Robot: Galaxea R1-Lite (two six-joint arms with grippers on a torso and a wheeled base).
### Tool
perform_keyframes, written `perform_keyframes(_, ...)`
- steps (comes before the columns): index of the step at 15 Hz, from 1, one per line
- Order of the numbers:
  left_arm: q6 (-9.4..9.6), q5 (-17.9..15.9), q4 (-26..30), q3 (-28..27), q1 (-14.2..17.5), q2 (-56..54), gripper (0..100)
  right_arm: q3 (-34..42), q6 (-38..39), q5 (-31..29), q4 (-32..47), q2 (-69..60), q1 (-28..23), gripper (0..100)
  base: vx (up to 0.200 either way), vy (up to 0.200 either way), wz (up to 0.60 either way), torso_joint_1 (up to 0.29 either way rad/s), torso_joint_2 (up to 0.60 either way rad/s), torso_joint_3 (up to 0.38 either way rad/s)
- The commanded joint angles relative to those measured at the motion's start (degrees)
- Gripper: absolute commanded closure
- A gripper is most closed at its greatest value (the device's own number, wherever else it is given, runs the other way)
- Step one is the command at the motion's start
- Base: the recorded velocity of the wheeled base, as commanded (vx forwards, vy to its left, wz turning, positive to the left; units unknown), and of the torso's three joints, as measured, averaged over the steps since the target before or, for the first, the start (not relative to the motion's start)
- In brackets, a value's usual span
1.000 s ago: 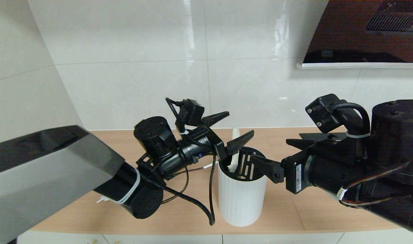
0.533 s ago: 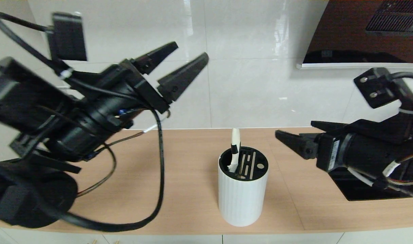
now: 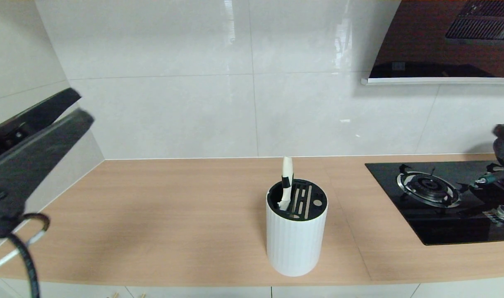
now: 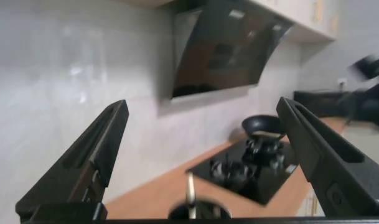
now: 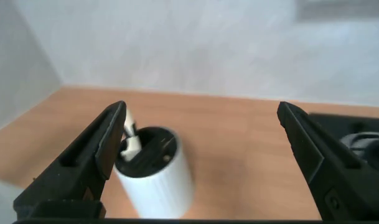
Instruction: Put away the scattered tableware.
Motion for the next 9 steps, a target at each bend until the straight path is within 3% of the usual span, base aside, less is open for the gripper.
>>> perform_keyframes(1,-1.33,1.1,21.2,6.9,2.5,-29.3,0,1.6,-1.9,0.1,11.1,-21.0,-7.5,0,0.0,0.0,0.0,0.0,0.0,0.0)
perform_keyframes(3,-5.29,0.6,38.6,5.2,8.9,-44.4,0,-1.2,-5.3,-0.6,19.0,-32.3,-8.4,0,0.0,0.0,0.0,0.0,0.0,0.0)
perform_keyframes(5,-6.6,-1.9,41.1,3.2,12.8,-50.1,0,-1.6,-5.2,0.0,21.9,-37.7,-14.4,0,0.0,0.0,0.0,0.0,0.0,0.0)
perform_keyframes(6,-8.71,-3.5,41.3,2.7,15.2,-53.3,0,-1.5,-5.3,0.0,26.3,-41.9,-15.3,0,0.0,0.0,0.0,0.0,0.0,0.0)
perform_keyframes(7,-9.42,-3.7,41.6,2.9,16.0,-54.7,0,-1.7,-5.3,0.0,28.1,-43.2,-15.8,0,0.0,0.0,0.0,0.0,0.0,0.0)
perform_keyframes(9,-11.88,-4.5,47.3,4.1,18.2,-62.0,0,-1.6,-2.5,-1.0,29.6,-44.3,-17.3,0,0.0,0.0,0.0,0.0,0.0,0.0)
